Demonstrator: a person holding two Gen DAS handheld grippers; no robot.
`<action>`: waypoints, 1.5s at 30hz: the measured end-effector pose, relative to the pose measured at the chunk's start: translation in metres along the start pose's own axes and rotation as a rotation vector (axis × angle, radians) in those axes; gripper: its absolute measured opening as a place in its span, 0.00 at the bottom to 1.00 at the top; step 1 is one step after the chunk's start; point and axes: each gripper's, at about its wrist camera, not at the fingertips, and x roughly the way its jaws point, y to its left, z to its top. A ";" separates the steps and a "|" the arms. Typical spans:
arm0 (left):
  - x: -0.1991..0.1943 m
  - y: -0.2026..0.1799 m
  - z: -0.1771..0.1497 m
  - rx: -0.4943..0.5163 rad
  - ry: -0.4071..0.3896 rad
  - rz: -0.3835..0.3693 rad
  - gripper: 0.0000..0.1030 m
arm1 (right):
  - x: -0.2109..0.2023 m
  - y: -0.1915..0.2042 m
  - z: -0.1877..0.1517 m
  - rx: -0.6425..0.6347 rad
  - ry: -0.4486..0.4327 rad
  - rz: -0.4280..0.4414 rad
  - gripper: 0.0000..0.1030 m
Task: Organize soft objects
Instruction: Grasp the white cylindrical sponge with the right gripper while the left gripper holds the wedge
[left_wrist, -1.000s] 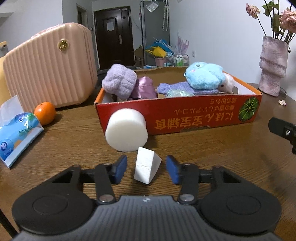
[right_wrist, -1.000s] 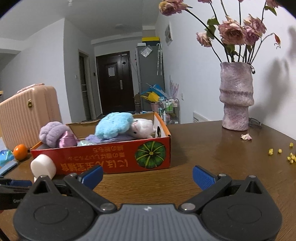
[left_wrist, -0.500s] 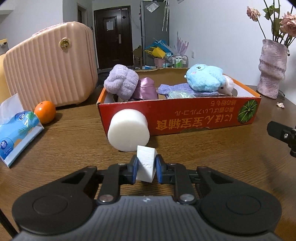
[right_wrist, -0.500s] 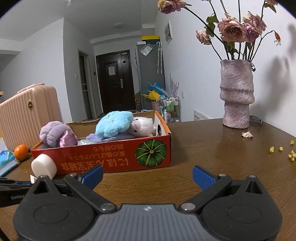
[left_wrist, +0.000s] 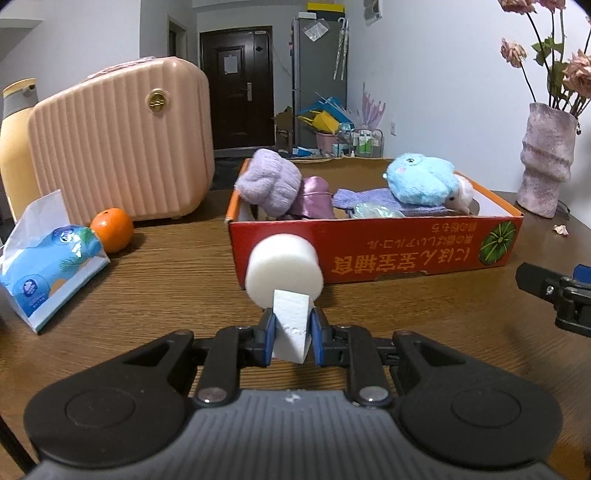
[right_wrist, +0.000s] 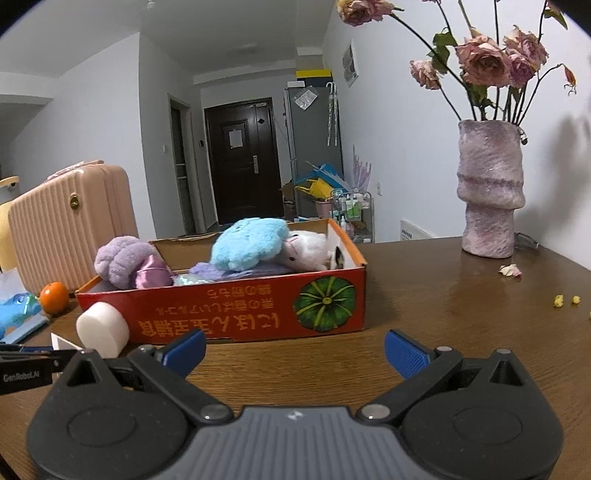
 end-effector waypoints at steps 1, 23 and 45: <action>-0.001 0.002 0.000 -0.003 -0.003 0.003 0.19 | 0.001 0.003 0.000 -0.002 0.000 0.003 1.00; -0.018 0.088 0.000 -0.083 -0.051 0.099 0.19 | 0.027 0.091 -0.002 -0.032 0.035 0.100 1.00; -0.015 0.157 0.004 -0.110 -0.086 0.174 0.19 | 0.083 0.175 0.000 -0.046 0.145 0.134 1.00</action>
